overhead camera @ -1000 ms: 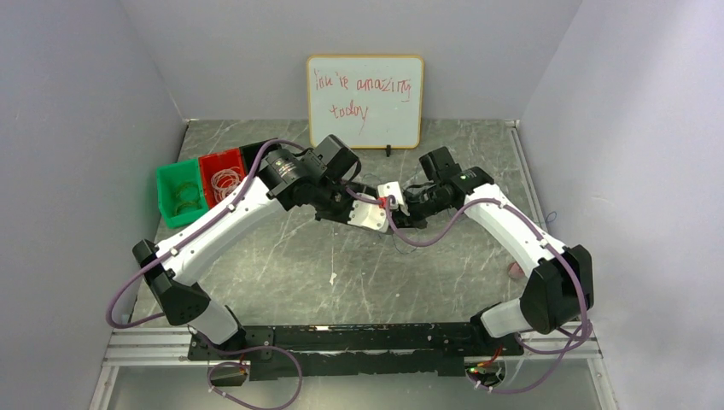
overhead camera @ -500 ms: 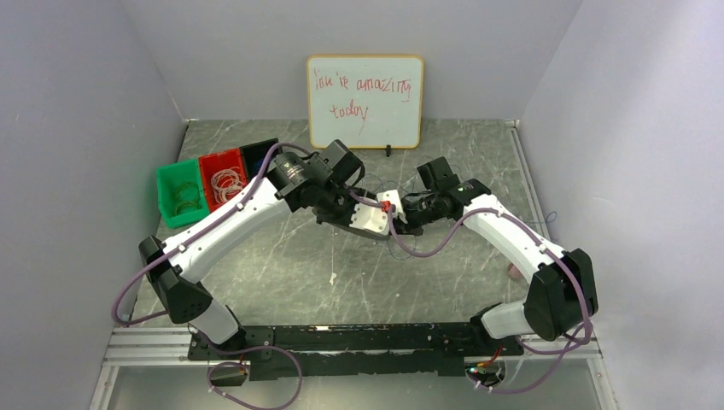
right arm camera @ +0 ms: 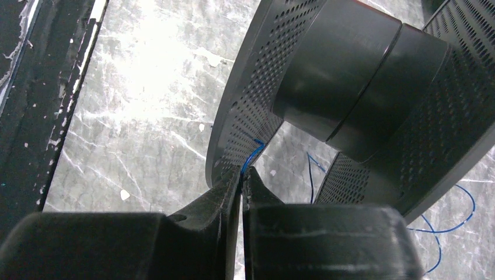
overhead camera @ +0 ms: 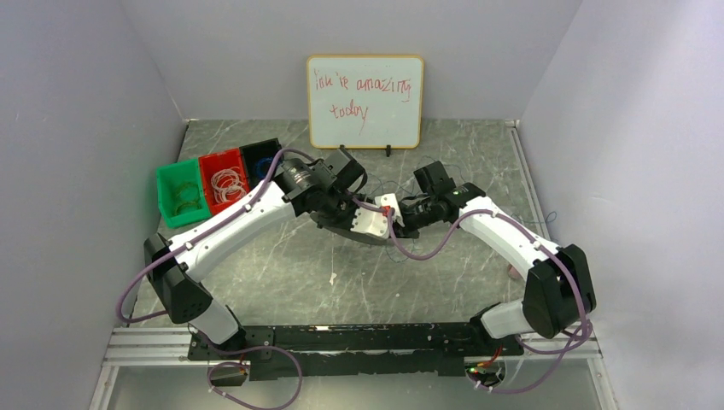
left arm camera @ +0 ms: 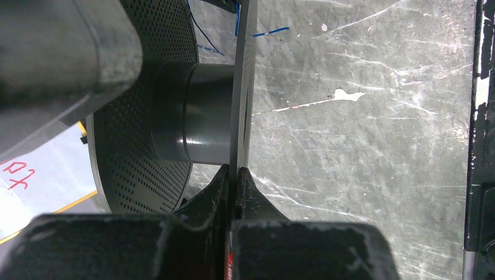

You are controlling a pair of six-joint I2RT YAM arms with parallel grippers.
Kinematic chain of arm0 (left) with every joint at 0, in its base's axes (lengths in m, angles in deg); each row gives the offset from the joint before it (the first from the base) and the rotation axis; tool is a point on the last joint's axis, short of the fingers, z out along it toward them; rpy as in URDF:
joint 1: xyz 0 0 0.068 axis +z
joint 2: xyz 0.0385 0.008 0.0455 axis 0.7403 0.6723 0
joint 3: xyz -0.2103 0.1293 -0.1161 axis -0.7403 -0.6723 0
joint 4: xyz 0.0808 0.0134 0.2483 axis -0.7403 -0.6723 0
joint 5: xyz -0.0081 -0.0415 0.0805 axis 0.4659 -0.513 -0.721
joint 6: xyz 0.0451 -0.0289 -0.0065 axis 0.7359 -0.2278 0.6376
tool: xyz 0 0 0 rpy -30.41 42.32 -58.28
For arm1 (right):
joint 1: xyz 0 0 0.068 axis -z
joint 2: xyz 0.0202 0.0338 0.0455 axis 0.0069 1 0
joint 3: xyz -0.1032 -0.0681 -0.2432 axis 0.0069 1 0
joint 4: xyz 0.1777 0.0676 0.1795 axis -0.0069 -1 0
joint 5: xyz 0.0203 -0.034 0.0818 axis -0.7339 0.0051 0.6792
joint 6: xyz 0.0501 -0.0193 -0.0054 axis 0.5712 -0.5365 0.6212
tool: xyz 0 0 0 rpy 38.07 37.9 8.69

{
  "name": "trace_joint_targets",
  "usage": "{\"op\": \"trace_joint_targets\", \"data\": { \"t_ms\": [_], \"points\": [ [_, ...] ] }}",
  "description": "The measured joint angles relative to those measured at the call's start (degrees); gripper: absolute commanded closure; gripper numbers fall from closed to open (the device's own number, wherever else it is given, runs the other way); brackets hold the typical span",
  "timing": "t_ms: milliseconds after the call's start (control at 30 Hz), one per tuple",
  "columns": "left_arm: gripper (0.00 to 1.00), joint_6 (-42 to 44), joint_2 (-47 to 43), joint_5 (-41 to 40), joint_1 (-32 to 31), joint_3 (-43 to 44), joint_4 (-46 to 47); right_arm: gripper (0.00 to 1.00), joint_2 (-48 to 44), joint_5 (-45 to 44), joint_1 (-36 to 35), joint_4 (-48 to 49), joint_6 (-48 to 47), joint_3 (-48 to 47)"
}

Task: Wrap the cables
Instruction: Place the cable on the cable reel.

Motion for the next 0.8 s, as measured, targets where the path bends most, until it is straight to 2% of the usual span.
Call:
{"op": "trace_joint_targets", "data": {
  "t_ms": [167,500,800],
  "points": [
    [0.97,0.0,0.0,-0.3,0.0,0.1,-0.2,0.76,0.3,0.0,0.0,0.5,0.0,0.0],
    [0.97,0.1,0.0,-1.4,0.0,2.6,-2.3,0.64,0.5,-0.9,0.0,0.9,0.9,-1.8],
    [0.97,-0.2,0.0,-2.9,0.3,4.0,-2.1,0.39,0.2,-3.6,1.9,-1.6,5.6,-6.3]
  ]
}}
